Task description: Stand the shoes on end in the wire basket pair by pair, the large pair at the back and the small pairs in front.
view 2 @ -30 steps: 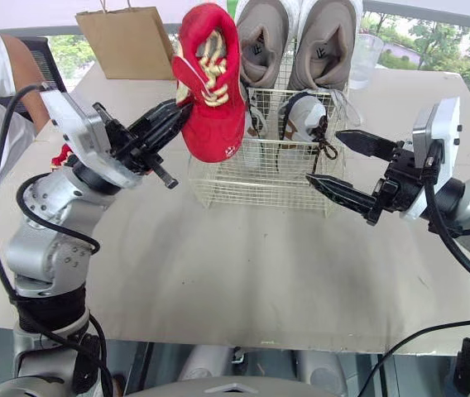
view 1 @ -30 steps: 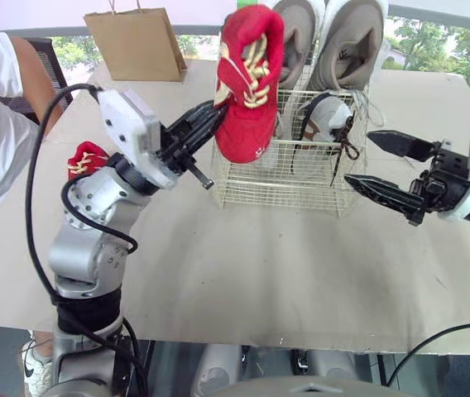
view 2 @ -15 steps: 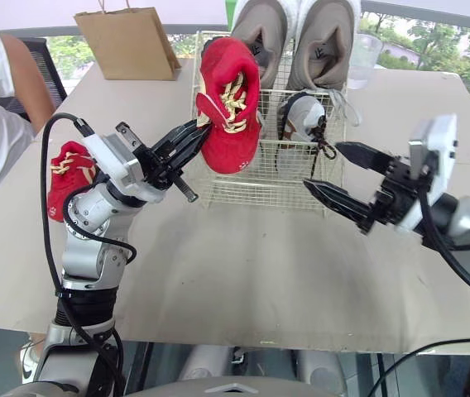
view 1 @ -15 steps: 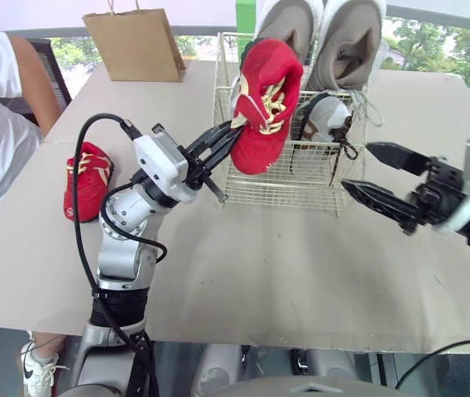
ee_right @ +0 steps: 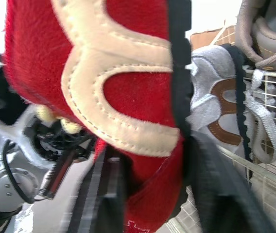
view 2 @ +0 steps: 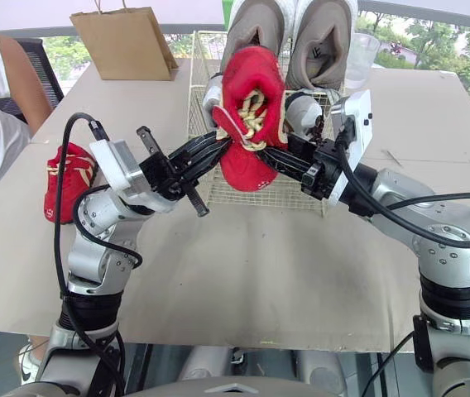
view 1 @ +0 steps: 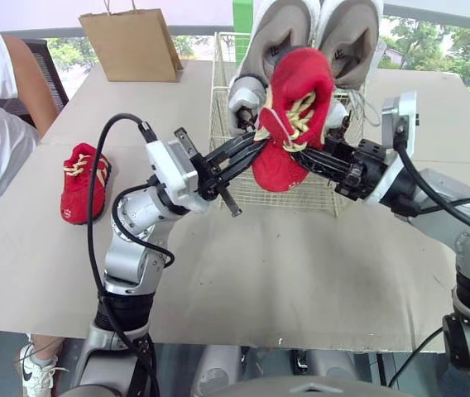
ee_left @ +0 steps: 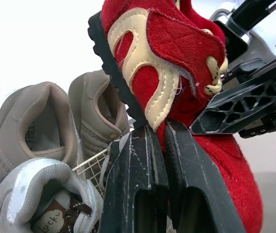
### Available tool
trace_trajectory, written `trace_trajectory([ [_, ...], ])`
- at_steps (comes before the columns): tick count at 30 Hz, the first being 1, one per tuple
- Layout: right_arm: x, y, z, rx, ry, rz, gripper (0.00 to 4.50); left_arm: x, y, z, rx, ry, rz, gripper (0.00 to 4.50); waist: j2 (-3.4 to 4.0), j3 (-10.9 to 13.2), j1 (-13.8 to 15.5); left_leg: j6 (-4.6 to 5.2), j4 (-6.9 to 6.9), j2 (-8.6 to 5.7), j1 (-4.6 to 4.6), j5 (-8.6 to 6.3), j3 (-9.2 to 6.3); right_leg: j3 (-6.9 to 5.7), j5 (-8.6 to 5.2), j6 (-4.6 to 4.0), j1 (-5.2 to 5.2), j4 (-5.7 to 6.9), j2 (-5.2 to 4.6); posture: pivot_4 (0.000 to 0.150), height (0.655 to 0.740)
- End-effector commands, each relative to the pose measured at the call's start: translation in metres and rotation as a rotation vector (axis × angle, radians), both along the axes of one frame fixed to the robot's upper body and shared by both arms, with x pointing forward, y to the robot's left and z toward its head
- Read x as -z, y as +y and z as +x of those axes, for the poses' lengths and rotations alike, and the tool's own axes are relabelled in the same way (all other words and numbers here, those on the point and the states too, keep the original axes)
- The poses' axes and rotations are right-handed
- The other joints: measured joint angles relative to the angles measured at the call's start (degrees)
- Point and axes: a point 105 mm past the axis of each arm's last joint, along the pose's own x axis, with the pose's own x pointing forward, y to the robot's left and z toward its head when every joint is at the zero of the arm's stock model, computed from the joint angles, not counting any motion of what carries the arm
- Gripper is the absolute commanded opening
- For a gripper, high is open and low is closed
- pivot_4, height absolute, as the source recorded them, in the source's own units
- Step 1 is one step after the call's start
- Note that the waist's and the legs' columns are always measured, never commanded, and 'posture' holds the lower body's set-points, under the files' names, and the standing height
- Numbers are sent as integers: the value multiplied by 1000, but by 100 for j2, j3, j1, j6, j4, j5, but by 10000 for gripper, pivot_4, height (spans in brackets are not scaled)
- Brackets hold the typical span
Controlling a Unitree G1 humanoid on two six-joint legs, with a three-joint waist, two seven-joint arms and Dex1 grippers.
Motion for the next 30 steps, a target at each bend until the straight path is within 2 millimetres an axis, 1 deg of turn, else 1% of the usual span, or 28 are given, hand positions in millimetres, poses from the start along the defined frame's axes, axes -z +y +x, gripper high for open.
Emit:
trace_trajectory([
  [1, -15, 1, -9, -29, -77, 16, 3678, -7, 2, -7, 33, 76, -33, 4125, 0, 0, -4, 0, 0, 1, 0, 0, 0, 2, 0, 0, 0, 0, 0, 1500, 7400],
  [2, -15, -1, -9, -18, -89, 12, 3261, -7, 4, -6, 50, 137, -41, 8873, 0, 0, -6, 0, 0, 1, 0, 0, 0, 2, 0, 0, 0, 1, 0, 1500, 7400],
  [3, -16, -3, -9, -9, -101, 10, 3078, -5, 5, -6, 70, 209, -46, 11762, 0, 0, -9, 1, 0, 1, 1, 0, 0, 2, 0, 0, 0, 1, 0, 1500, 7400],
  [4, -18, -7, -10, 3, -118, 15, 2829, -4, 7, -9, 93, 276, -44, 17180, 0, 0, -13, 1, 0, 2, 1, 0, -2, 2, 0, 0, 0, 2, 0, 1500, 7400],
  [5, -20, -10, -10, 17, -135, 23, 2729, -2, 9, -12, 116, 335, -39, 21156, 0, 0, -15, 1, 0, 3, 2, 0, -2, 2, 0, 0, 0, 4, 0, 1500, 7400],
  [6, -22, -15, -10, 46, -164, 23, 2711, 2, 12, -17, 139, 408, -25, 26532, 0, 0, -17, 1, 0, 4, 2, 0, -2, 2, 0, 0, 0, 3, 0, 1500, 7400],
  [7, -24, -20, -10, 73, -193, 16, 2689, 4, 14, -22, 154, 452, -8, 30752, 1, 1, -19, 0, 0, 6, 1, 0, -4, 2, 0, 0, 0, 2, -1, 1500, 7400],
  [9, -30, -29, -11, 112, -262, 21, 2615, 10, 21, -30, 156, 530, 21, 31162, 2, 1, -20, -1, 0, 7, 0, 0, -3, 3, 0, 0, -2, 0, -1, 1500, 7400],
  [11, -34, -36, -9, 152, -314, 15, 2602, 18, 28, -37, 139, 568, 56, 31162, 2, 1, -18, -1, -1, 7, 2, 0, -1, 3, 0, 0, -2, -1, -1, 1500, 7400],
  [15, -28, -43, -2, 170, -393, -65, 2579, 30, 37, -47, 98, 615, 88, 31162, 3, 0, -9, -1, -1, 7, 10, 0, 0, 3, 0, 0, 2, 4, 1, 1500, 7400],
  [20, 1, -54, 12, 182, -413, -183, 2579, 36, 43, -56, 76, 629, 99, 31162, 2, 0, 4, -1, -1, 6, 14, 0, 2, 4, -1, -1, 6, 1, 0, 1500, 7400],
  [23, 18, -63, 28, 231, -411, -229, 2579, 41, 47, -66, 82, 640, 138, 31162, 3, 0, -1, -1, -1, 7, 15, 0, 3, 4, -1, -2, 8, 0, 0, 1500, 7400],
  [24, 26, -65, 35, 254, -411, -263, 2579, 43, 50, -67, 78, 645, 145, 31162, 4, 0, -13, -1, -1, 7, 16, 0, 4, 5, -1, -2, 8, 1, 0, 1500, 7400],
  [26, 43, -66, 43, 264, -407, -324, 2579, 45, 54, -68, 66, 650, 155, 31162, 4, 0, -15, -2, -5, 7, 23, 0, 12, 6, -1, -2, 8, 2, 0, 1500, 7400],
  [27, 48, -66, 45, 265, -405, -342, 2579, 45, 56, -68, 63, 651, 157, 31162, 5, 1, -12, -2, -6, 8, 25, 1, 11, 6, -2, -3, 8, 3, 1, 1500, 7400],
  [29, 53, -67, 47, 266, -409, -350, 2579, 45, 57, -69, 61, 650, 158, 31162, 9, -2, -14, -2, -6, 9, 29, 1, 11, 6, -2, -3, 10, 5, 2, 1500, 7400],
  [30, 62, -66, 45, 246, -364, -352, 2579, 44, 57, -69, 59, 648, 158, 31162, 9, -2, -15, -2, -6, 11, 37, 0, 12, 6, -2, -4, 19, 4, 1, 1500, 7400],
])
